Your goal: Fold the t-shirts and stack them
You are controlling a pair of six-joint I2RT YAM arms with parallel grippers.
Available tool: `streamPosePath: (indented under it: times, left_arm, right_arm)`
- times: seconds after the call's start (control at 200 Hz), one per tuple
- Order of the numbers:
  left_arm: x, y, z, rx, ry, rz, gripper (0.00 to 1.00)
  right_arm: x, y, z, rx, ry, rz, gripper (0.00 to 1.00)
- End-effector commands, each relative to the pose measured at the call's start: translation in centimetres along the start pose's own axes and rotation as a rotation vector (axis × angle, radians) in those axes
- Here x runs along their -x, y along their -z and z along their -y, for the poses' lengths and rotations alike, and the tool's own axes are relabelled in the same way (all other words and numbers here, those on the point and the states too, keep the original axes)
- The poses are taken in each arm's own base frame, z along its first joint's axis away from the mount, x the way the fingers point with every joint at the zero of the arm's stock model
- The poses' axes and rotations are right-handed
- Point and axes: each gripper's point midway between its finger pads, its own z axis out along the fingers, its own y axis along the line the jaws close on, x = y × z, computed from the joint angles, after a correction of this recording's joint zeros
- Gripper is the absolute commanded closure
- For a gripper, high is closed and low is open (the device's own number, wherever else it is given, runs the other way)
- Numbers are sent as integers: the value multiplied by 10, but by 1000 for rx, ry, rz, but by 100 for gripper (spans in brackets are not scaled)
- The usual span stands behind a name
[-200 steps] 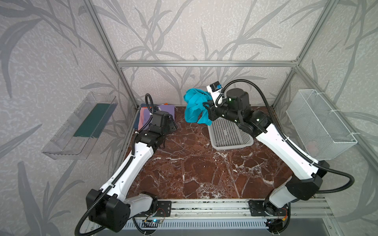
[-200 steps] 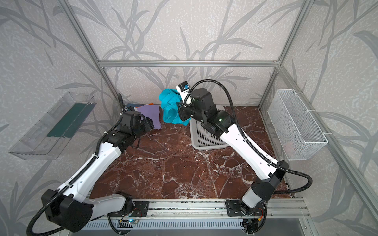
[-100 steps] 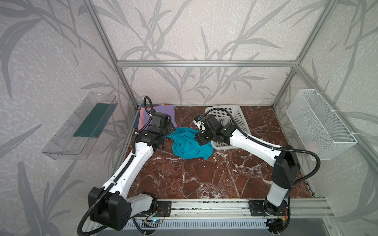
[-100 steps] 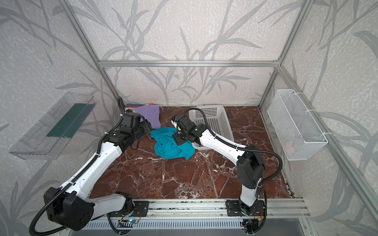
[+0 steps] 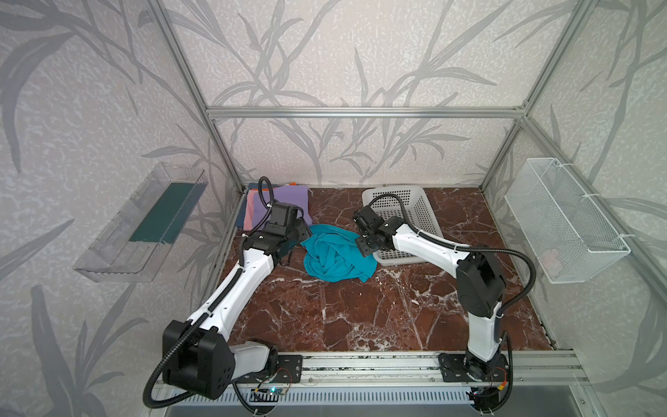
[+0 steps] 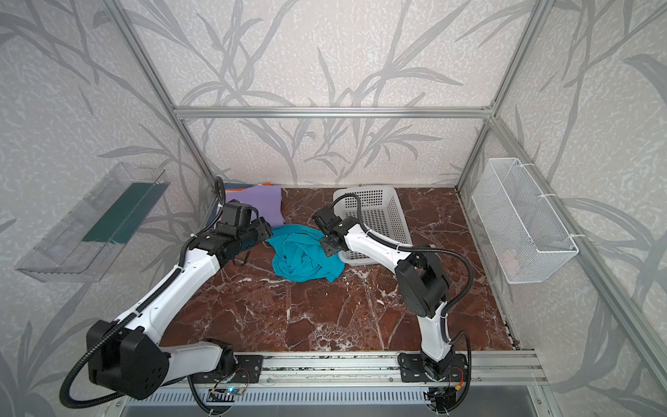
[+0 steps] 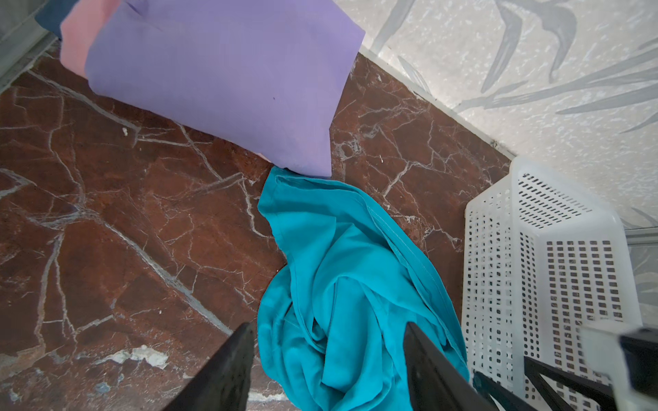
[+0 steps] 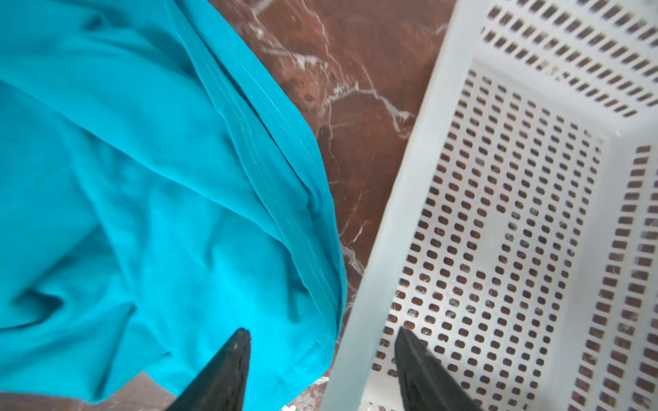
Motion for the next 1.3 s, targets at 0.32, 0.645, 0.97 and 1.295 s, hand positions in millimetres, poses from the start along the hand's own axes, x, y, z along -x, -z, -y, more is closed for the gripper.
streamPosePath:
  times: [0.32, 0.645, 0.97, 1.295]
  left_arm:
    - [-14, -5, -3, -11, 31, -49, 33]
    - [-18, -6, -4, -14, 34, -55, 34]
    - [-21, -8, -6, -7, 31, -64, 34]
    - [-27, -11, -2, -31, 23, -98, 34]
  right_arm:
    - [2, -27, 130, -162, -208, -65, 61]
    - [4, -37, 242, -214, -344, -31, 63]
    - [-5, -38, 298, -294, -492, -58, 67]
    - [-12, -19, 309, -364, -579, -45, 68]
